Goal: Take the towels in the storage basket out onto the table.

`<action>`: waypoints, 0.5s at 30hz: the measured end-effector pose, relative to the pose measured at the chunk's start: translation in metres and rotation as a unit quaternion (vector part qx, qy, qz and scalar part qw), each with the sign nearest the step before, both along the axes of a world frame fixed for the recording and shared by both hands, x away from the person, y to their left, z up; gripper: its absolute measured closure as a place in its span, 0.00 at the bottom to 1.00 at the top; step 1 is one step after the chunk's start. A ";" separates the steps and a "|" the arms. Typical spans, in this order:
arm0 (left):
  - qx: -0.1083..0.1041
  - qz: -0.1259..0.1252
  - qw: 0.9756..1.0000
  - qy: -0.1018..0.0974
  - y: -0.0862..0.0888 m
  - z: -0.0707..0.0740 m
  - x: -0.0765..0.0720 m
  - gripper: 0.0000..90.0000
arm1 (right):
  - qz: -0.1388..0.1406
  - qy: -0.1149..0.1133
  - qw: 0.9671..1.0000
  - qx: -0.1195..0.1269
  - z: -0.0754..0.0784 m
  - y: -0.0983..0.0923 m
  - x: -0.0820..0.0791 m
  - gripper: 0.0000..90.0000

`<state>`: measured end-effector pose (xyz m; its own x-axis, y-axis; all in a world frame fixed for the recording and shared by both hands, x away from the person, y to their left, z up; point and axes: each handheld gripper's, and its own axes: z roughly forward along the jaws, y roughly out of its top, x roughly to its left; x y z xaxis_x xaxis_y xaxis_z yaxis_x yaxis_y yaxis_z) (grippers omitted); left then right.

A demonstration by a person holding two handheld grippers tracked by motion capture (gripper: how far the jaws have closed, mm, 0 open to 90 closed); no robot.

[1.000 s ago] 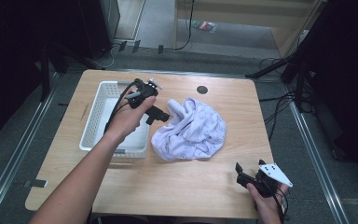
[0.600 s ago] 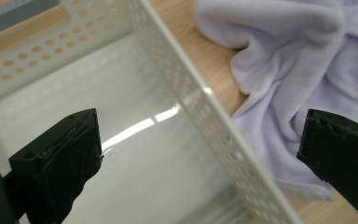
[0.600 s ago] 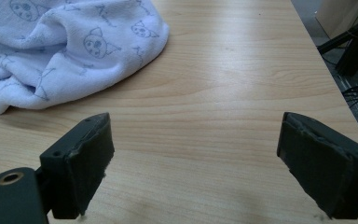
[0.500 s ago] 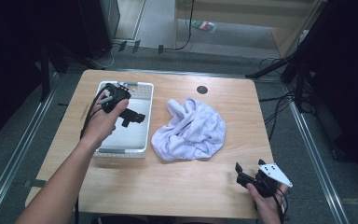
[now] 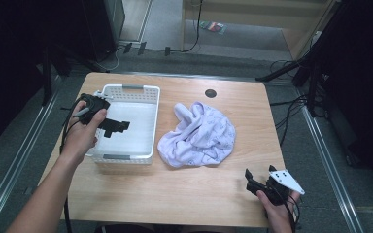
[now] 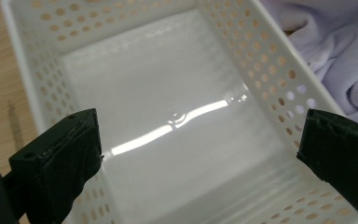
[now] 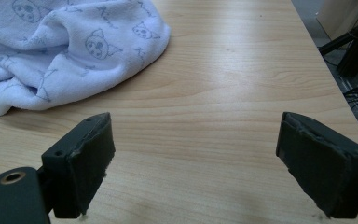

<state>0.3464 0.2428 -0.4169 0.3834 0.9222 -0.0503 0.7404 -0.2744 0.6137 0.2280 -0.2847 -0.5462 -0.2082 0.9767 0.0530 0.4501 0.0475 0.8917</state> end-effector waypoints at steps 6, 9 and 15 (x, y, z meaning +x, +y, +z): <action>-0.012 0.025 1.000 -0.004 0.031 -0.006 -0.015 0.00 | 0.000 0.000 1.000 -0.001 0.000 0.001 0.000 0.13; -0.018 0.037 0.999 -0.007 0.046 -0.011 -0.025 0.00 | 0.000 0.000 1.000 -0.001 0.000 0.001 0.000 0.13; -0.033 0.056 0.998 -0.020 0.068 -0.018 -0.044 0.00 | 0.000 0.002 1.000 -0.002 0.000 0.001 0.000 0.13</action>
<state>0.3025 0.3109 -0.4348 0.2812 0.9545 -0.0997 0.7384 -0.1488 0.6577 0.2283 -0.2836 -0.5462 -0.2077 0.9769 0.0500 0.4537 0.0509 0.8897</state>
